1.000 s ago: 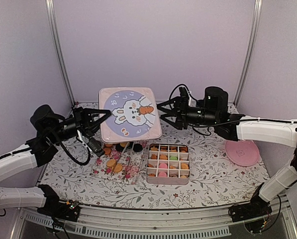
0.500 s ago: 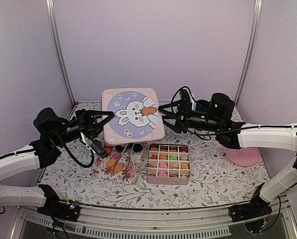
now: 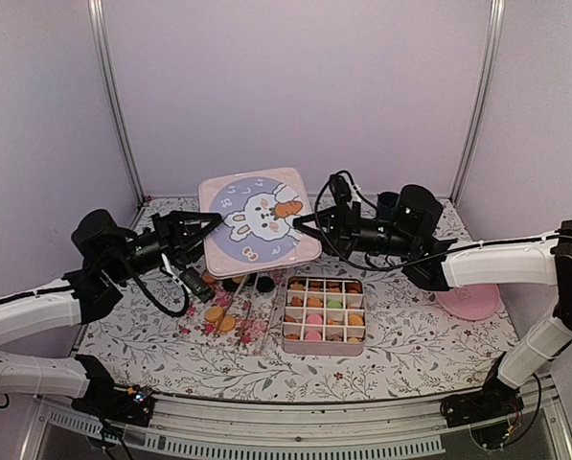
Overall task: Pack the cookies
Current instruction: Pass from the left arm to the right, then place the box lid on the packing box.
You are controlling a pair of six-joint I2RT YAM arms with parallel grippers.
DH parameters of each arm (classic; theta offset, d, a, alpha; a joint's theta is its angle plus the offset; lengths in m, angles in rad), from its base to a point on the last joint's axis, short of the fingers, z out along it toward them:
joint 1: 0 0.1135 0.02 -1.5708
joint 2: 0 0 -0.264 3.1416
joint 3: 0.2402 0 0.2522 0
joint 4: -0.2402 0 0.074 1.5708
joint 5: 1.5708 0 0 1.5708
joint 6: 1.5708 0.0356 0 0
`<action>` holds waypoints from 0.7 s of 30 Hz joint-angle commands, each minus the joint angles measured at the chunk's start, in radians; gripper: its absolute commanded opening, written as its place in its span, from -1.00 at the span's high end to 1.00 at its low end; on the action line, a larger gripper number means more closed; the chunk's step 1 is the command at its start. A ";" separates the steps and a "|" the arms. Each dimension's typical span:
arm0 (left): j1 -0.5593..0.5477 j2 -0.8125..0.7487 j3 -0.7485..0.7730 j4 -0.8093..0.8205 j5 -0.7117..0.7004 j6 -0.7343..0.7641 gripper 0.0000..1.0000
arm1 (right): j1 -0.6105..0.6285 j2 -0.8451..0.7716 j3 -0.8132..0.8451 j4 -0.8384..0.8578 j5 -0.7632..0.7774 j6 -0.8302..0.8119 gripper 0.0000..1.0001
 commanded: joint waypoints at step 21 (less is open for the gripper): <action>0.059 0.515 0.673 -1.457 -0.095 -0.864 -0.97 | -0.176 -0.409 -0.519 -0.169 0.058 0.009 0.89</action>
